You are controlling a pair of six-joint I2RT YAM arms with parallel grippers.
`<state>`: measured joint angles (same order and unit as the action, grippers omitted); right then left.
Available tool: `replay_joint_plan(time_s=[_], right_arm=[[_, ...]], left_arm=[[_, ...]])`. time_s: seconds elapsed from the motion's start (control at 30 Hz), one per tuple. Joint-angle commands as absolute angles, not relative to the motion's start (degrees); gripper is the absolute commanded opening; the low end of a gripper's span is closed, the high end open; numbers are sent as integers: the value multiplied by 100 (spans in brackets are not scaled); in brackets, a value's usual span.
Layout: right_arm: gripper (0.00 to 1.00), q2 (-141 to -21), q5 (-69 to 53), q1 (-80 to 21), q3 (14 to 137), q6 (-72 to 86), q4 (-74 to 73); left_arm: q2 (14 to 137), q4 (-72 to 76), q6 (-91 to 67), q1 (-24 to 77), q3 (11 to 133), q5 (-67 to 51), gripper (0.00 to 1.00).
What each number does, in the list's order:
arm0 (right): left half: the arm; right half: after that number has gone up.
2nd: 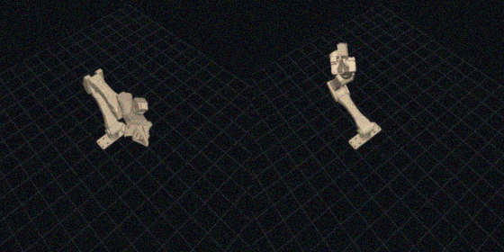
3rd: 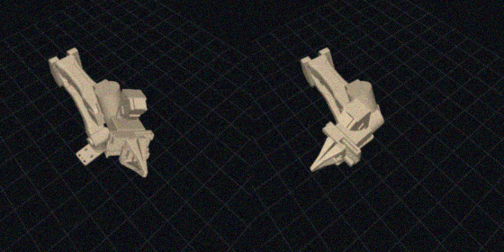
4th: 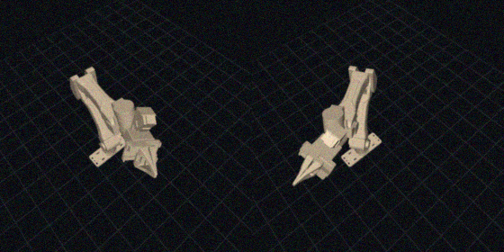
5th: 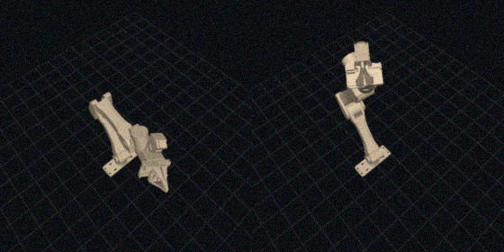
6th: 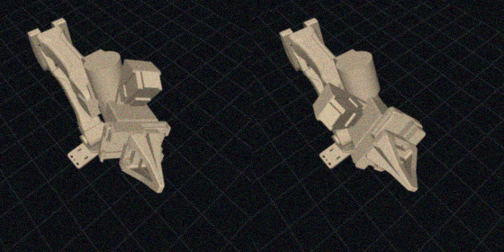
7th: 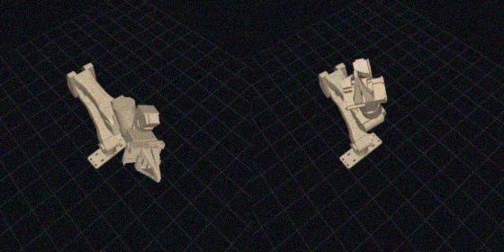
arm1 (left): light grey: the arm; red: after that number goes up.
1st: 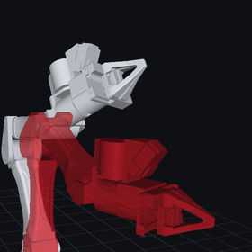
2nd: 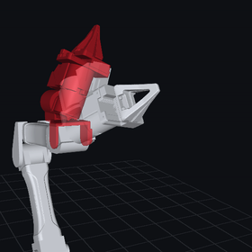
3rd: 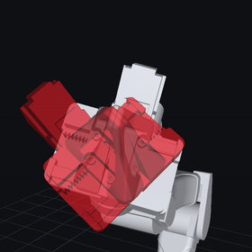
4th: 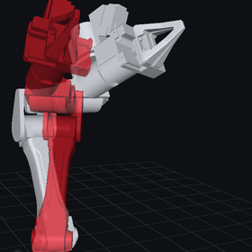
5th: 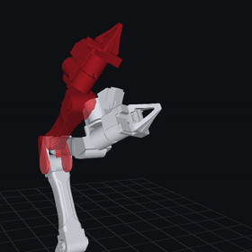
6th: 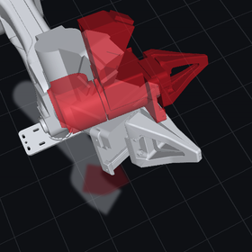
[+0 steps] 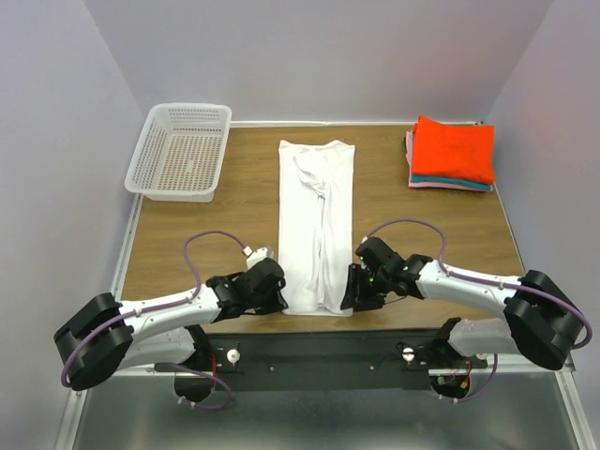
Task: Fold and stack the t-shirts
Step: Fold the tshirt
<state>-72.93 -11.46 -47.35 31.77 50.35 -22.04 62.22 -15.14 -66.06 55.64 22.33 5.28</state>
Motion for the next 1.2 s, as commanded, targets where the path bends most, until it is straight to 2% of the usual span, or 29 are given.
replay_joint_plan(time_s=[0.0, 0.07, 0.17, 0.2, 0.23, 0.3, 0.33, 0.8, 1.03, 1.17], right_arm=[[46, -7339, -923, -4799, 3024, 5220, -2136], [32, -7374, -914, -4799, 2884, 5317, -2136], [23, -7339, -949, -4808, 2743, 5414, -2136], [18, -7252, -993, -4808, 2638, 5458, -2136], [18, -7190, -1011, -4816, 2593, 5458, -2136], [2, -7006, -1055, -4834, 2453, 5484, -2153], [1, -6796, -1063, -4834, 2339, 5493, -2179], [1, -5872, -1231, -4834, 2600, 5247, -2259], [1, -6098, -265, -4825, 3487, 4932, -2267], [1, -6520, 333, -4712, 4007, 4650, -2268]], left_arm=[[6249, -1529, -6574, 5599, 2136, 483, 1], [6153, -1512, -6626, 5599, 2101, 518, 0], [6038, -1503, -6671, 5599, 2039, 510, 0], [5960, -1503, -6706, 5599, 2004, 510, 0], [5924, -1477, -6732, 5599, 1978, 501, 0], [5845, -1477, -6785, 5599, 1934, 440, 0], [5758, -1450, -6785, 5599, 1873, 405, 0], [4633, -1039, -6882, 5599, 1661, 149, 0], [4859, -948, -6628, 5555, 2309, 956, 0], [5264, -1090, -6127, 5109, 2943, 1475, 0]])
